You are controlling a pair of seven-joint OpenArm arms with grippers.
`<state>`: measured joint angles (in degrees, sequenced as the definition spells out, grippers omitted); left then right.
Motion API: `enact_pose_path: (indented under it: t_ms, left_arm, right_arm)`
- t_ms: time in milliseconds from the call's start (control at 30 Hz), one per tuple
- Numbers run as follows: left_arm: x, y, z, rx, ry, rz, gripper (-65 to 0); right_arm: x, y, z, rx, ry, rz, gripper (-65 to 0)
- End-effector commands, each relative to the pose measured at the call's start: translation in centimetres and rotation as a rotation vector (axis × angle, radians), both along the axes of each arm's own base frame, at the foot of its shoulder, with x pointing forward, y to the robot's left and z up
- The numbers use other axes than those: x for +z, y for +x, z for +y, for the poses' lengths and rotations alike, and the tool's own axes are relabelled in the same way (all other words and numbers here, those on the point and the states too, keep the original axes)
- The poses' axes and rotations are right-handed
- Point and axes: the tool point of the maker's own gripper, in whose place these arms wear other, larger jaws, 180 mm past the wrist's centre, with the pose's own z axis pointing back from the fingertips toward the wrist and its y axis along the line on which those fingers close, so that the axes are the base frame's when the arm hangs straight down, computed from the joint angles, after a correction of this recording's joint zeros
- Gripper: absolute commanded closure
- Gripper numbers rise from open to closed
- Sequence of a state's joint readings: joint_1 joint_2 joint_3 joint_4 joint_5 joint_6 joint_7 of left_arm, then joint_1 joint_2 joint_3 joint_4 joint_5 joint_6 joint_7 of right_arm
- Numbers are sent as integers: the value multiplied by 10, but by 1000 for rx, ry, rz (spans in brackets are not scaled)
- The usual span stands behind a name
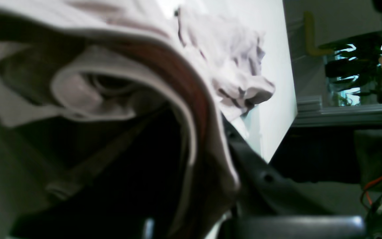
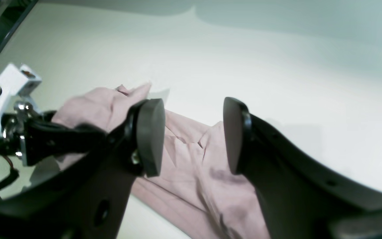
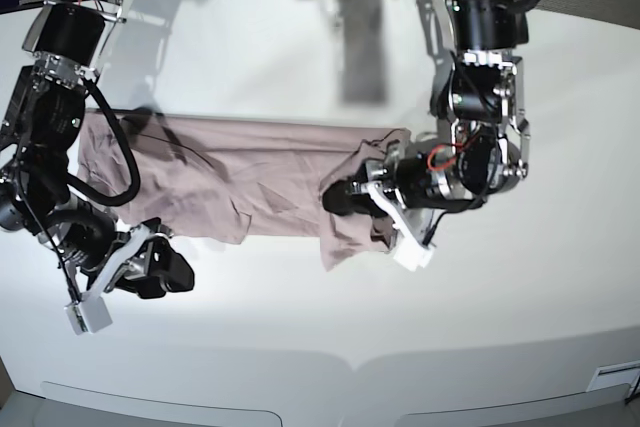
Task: Fold the T-shirt properly
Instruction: 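Carry the strip end with the left gripper toward the right gripper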
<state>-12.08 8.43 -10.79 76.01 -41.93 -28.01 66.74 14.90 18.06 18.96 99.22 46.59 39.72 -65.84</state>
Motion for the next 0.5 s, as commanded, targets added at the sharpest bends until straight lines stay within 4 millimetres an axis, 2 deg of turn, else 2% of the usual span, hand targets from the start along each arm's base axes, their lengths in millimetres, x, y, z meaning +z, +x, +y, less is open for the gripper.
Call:
enact_pose_path:
  t_ms: [0,167,467]
  left_arm:
    - [19,14,-1,26,-37,-62,0]
    - [24,21,2,70,-56,-91,0]
    - [18,15,1,69,-57,-73,0]
  right_arm:
    - [19,6,0,6,7,-65,-291]
    - [19,6,0,7,7,-65,-291]
    - [20,6,1,8,12,-69,-291]
